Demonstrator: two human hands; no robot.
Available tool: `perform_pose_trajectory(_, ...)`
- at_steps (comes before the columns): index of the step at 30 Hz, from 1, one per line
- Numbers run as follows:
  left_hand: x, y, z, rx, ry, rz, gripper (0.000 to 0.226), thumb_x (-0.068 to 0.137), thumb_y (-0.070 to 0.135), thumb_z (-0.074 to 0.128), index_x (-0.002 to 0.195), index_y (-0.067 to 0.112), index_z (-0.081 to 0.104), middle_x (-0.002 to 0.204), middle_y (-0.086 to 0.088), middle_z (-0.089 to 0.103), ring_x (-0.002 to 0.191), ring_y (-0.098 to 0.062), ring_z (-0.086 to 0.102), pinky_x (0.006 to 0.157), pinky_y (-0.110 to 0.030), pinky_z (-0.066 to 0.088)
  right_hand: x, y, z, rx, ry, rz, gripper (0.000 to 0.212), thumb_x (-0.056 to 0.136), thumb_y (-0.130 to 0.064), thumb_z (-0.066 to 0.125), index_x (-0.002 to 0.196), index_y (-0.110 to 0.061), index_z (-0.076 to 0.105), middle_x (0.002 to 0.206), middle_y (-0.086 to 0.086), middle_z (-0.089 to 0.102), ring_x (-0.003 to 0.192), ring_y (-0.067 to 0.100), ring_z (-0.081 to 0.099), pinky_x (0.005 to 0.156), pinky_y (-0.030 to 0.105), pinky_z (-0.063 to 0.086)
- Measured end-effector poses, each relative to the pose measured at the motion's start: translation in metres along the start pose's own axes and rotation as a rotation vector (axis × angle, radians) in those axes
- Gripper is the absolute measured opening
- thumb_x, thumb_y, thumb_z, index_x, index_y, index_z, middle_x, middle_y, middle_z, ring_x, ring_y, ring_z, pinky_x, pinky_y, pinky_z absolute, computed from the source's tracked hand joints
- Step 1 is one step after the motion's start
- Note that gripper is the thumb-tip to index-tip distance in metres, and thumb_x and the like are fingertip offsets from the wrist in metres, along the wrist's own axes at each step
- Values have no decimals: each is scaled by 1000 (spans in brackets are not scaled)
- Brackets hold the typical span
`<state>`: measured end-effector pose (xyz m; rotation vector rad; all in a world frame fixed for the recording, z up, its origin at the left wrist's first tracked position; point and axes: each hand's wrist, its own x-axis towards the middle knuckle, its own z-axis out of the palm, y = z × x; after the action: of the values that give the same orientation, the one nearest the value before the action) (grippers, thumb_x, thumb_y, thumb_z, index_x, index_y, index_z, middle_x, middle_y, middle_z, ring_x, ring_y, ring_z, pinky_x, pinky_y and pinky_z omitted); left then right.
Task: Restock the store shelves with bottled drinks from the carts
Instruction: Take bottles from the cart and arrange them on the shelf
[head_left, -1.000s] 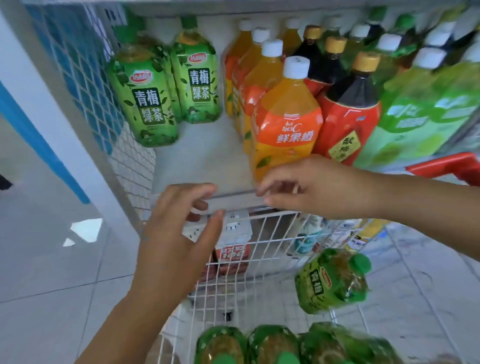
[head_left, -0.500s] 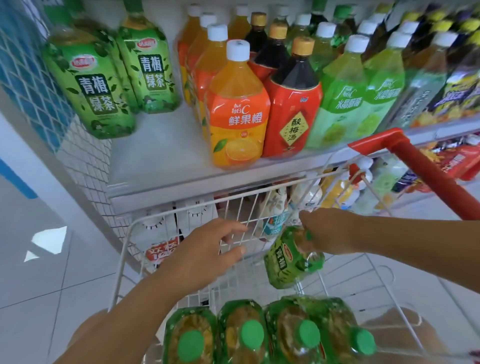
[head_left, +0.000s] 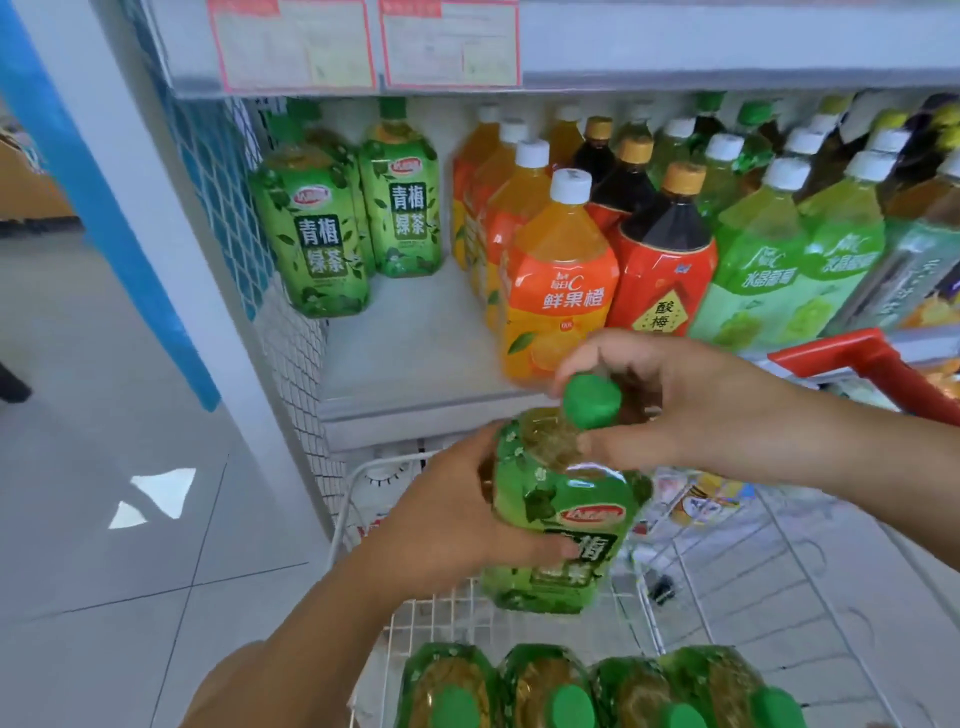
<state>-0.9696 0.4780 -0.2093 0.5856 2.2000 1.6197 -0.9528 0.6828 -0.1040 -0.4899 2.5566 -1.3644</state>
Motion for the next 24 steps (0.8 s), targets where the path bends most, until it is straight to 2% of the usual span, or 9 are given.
perform_pose_trajectory(3,-12,14,-29,-99,162,80,79,49,24,93,121,31,60,109,9,74,102,-10,70,85,-25,56,5,6,2,-78,-46,70,103,51,-55,87,133,-61,24,111,-34,49,107,-14,50,90,13,44)
perform_pose_trajectory(5,-13,27,-49,-125,245,129,76,50,25,91,120,29,61,110,6,74,103,-13,70,86,-30,57,8,6,29,-118,-60,84,116,49,-56,86,134,-67,7,123,-47,36,115,-23,39,89,3,38)
perform_pose_trajectory(7,-11,39,-67,-104,295,165,74,53,20,91,121,27,61,110,5,74,104,-14,70,88,-35,56,20,3,59,24,47,-20,106,55,-44,85,130,-65,14,121,-50,41,112,-27,41,84,0,40)
perform_pose_trajectory(10,-4,59,-86,23,367,203,73,57,21,93,121,29,59,109,13,73,102,-5,69,90,-31,54,52,0,77,193,315,-178,87,66,-23,86,135,-38,35,115,-29,59,107,-15,54,83,6,46)
perform_pose_trajectory(13,6,65,-101,108,456,203,72,60,26,93,121,36,55,109,21,70,101,5,66,88,-20,51,85,-3,82,273,428,-274,77,70,-15,83,136,-23,43,116,-18,63,106,-6,58,85,12,48)
perform_pose_trajectory(15,10,62,-111,254,528,232,78,63,41,89,131,37,51,120,19,66,110,3,62,95,-26,50,106,0,88,322,478,-285,77,71,-15,82,137,-19,43,120,-11,63,111,1,59,91,20,50)
perform_pose_trajectory(17,4,56,-117,377,668,261,78,70,45,83,139,33,49,127,12,60,115,0,57,98,-24,49,129,6,92,322,533,-279,77,71,-15,83,137,-19,42,122,-8,63,112,3,59,95,26,50)
perform_pose_trajectory(20,-17,45,-122,453,989,384,51,81,35,75,127,29,55,110,6,58,97,-3,59,83,-20,51,160,16,90,279,598,-252,76,71,-17,83,135,-22,42,122,-10,61,112,2,57,98,25,46)
perform_pose_trajectory(24,-29,21,-131,315,1249,392,50,81,21,77,120,31,47,104,1,48,84,-2,53,78,-21,49,192,32,88,220,637,-163,81,75,-16,81,142,-19,36,124,-9,57,114,6,52,96,20,40)
